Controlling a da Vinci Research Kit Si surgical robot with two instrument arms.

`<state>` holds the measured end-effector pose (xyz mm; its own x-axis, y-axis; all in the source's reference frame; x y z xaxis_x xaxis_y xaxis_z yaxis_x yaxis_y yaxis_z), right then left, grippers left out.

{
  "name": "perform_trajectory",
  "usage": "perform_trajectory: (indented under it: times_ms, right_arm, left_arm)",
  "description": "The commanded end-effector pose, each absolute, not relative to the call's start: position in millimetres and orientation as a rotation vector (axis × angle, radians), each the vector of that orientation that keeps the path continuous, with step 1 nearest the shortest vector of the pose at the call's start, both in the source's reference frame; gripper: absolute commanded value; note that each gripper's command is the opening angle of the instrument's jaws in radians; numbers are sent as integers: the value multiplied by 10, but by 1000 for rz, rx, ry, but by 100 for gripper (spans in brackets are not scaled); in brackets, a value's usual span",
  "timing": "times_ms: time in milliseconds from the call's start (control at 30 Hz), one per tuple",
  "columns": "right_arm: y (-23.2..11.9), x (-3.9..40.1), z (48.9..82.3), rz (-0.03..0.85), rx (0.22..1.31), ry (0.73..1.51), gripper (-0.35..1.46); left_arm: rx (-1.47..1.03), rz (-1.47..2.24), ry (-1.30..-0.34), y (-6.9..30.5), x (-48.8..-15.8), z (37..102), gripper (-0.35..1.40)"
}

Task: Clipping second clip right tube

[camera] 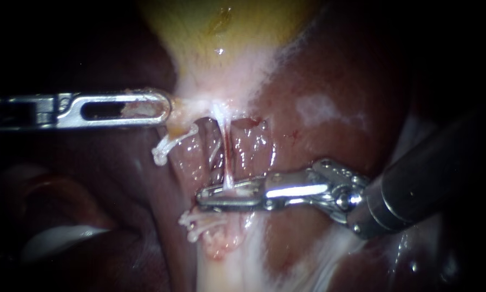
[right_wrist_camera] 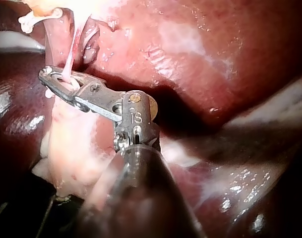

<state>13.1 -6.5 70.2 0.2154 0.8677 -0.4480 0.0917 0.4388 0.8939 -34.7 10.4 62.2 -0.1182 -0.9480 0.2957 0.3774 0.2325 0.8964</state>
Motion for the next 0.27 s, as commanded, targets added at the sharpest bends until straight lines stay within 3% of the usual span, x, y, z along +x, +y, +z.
perform_trajectory:
  times_ms: [33,267]
  right_arm:
    - [-65,131,702,683,992,1251,-35]
    - [-63,130,704,684,992,1251,-35]
  left_arm:
    - [655,-1278,-1170,104,-347,622,-35]
    - [655,-1277,-1171,105,-347,623,-35]
